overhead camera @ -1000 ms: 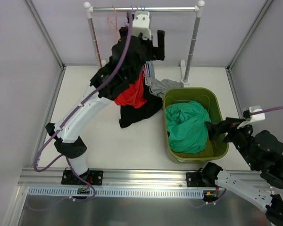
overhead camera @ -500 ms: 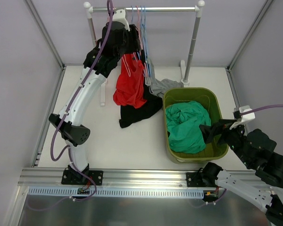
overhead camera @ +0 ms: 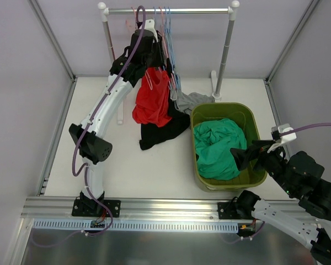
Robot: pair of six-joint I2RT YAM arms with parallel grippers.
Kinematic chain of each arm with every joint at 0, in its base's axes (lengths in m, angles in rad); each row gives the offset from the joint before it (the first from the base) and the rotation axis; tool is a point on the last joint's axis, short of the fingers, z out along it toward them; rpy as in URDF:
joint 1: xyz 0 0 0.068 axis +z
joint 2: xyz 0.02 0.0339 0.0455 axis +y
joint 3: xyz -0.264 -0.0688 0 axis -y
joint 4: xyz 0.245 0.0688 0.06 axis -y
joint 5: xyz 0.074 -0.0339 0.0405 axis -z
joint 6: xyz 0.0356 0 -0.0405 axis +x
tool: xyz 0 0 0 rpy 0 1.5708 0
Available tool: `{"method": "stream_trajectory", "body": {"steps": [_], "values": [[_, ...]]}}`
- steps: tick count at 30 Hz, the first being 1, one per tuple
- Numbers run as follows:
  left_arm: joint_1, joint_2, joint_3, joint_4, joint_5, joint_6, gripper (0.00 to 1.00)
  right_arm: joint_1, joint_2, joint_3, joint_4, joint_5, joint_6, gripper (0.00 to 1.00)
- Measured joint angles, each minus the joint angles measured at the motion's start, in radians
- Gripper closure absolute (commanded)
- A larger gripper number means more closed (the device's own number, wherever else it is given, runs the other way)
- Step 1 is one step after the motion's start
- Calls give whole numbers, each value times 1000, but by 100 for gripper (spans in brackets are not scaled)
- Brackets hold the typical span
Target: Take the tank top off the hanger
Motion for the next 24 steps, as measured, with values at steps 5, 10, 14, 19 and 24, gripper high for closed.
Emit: {"method": "stream_trajectory", "body": {"steps": [5,10,14,19,24], "values": [[0,30,0,-3,-3,-3,91,0,0,-6,14,-10,0,0],[6,10,-25,-2,-32,-10,100,0,5,-10,24,-11,-4,1],[6,-23,-43,-11,-55,-8,100,0,11,-11,36,-14,-8,1],[5,-89,-51,-24,-80,-8,100,0,17,-12,44,-24,-12,1],[3,-195,-82,-23,-89,-11,100,0,18,-12,48,-32,-18,0]]}}
